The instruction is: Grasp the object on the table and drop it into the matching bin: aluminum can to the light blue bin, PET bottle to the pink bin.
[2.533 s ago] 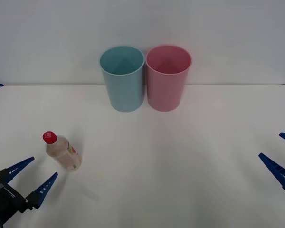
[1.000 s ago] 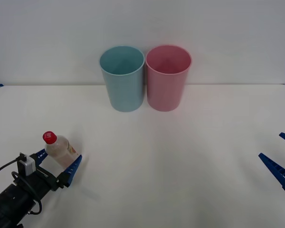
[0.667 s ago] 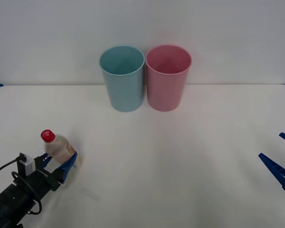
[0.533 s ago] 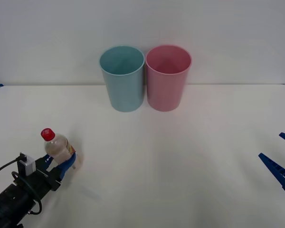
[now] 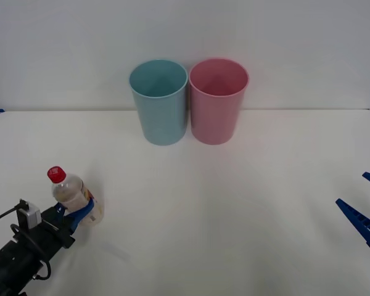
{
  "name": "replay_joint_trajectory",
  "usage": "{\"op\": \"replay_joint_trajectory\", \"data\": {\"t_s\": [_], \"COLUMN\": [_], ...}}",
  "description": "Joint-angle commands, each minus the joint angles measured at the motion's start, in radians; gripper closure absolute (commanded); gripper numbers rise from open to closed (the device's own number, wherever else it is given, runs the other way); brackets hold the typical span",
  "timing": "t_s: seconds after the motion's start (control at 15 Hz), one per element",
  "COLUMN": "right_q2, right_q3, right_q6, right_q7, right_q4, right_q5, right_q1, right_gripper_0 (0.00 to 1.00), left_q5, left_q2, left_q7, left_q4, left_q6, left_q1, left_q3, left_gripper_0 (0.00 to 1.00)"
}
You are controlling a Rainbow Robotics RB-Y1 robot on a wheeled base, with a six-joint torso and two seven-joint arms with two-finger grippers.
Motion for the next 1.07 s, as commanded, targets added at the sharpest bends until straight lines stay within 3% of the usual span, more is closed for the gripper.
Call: {"op": "replay_joint_trajectory", "data": {"t_s": [0.07, 0.4, 0.67, 1.07], "right_q2": [0.000, 0.000, 0.000, 0.000], "right_q3": [0.000, 0.000, 0.000, 0.000], "right_q6": [0.000, 0.000, 0.000, 0.000], "right_q7": [0.000, 0.000, 0.000, 0.000], "right_q4": [0.000, 0.000, 0.000, 0.000], "right_q5": [0.000, 0.000, 0.000, 0.000], "right_q1": [0.000, 0.000, 0.000, 0.000], "right_gripper_0": [0.00, 0.00, 0.00, 0.00], "left_q5": [0.045, 0.065, 0.064, 0.055], "left_q2": [0.007, 0.007, 0.007, 0.011], "left_q7": [0.047, 0.220, 0.340, 0.402], "left_q4": [-0.080, -0.254, -0.343, -0.356], "left_q6": [0.000, 0.011, 0.013, 0.043], "left_q1": [0.034, 0.068, 0.014, -0.150], "left_q3": [0.001, 0.025, 0.001, -0.038], "left_gripper_0": [1.00, 1.00, 1.00, 1.00]}}
